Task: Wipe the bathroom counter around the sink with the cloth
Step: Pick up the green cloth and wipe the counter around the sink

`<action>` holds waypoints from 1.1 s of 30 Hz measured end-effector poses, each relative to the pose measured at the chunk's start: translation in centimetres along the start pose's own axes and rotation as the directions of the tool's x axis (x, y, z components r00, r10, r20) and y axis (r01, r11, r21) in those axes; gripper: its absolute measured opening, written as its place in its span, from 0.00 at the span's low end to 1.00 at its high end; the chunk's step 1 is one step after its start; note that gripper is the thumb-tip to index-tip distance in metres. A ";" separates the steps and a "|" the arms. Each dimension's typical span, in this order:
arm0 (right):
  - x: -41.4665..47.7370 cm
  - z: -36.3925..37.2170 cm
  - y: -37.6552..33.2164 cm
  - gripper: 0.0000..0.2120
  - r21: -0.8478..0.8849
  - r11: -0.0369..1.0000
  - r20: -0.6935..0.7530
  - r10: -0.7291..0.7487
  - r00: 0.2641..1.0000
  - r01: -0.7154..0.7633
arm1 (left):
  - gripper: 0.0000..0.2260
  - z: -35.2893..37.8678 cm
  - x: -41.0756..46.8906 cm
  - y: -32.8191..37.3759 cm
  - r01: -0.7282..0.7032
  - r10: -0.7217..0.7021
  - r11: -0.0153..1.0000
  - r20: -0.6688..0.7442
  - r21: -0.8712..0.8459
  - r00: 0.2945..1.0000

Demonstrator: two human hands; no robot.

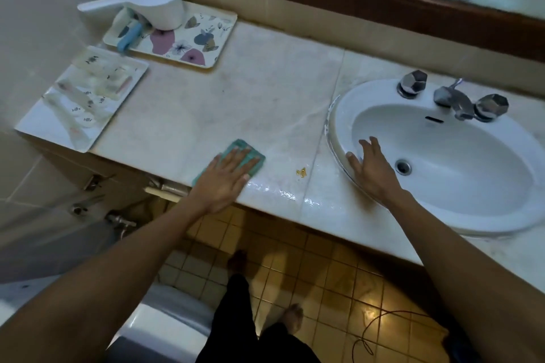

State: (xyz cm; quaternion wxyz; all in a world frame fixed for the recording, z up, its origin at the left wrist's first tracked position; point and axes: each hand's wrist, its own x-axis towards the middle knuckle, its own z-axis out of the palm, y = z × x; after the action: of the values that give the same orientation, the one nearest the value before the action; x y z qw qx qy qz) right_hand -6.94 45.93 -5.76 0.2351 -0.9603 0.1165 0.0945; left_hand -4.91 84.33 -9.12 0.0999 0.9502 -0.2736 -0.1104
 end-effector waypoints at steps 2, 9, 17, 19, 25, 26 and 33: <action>-0.9 0.3 1.5 0.30 0.018 0.998 0.023 0.053 0.998 -0.054 | 0.25 -0.6 2.4 -0.1 0.174 -0.175 0.984 -0.019 -0.037 0.984; -3.5 0.2 3.7 0.27 -0.078 0.996 0.005 0.035 0.999 -0.034 | 0.24 1.3 9.7 11.2 0.365 -0.377 0.922 -0.091 -0.128 0.922; -4.1 0.5 3.6 0.30 -0.085 0.995 -0.074 0.038 0.997 -0.044 | 0.23 3.5 0.6 11.6 -0.139 0.140 0.990 0.015 -0.035 0.990; -4.1 0.5 3.7 0.31 -0.083 0.996 -0.076 0.034 0.997 -0.040 | 0.24 2.4 1.3 8.3 -0.024 0.024 1.000 -0.004 -0.018 1.000; -3.7 0.6 3.9 0.29 -0.121 0.992 -0.054 0.037 0.998 -0.043 | 0.25 1.2 9.3 9.4 0.458 -0.469 0.882 -0.110 -0.109 0.876; -3.6 0.6 3.9 0.29 -0.132 0.990 -0.055 0.035 0.998 -0.042 | 0.25 1.5 10.4 10.8 0.493 -0.507 0.860 -0.121 -0.130 0.853; -3.9 1.0 3.7 0.29 -0.150 0.988 -0.093 0.024 0.995 -0.038 | 0.24 4.6 6.2 18.2 0.086 -0.093 0.990 -0.055 -0.115 0.994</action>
State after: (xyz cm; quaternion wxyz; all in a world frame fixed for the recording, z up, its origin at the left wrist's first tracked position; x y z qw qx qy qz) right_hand -11.78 43.93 -7.27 0.1545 -0.9768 0.1343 0.0631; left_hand -10.09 65.30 -9.87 0.1565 0.9573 -0.2210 -0.1016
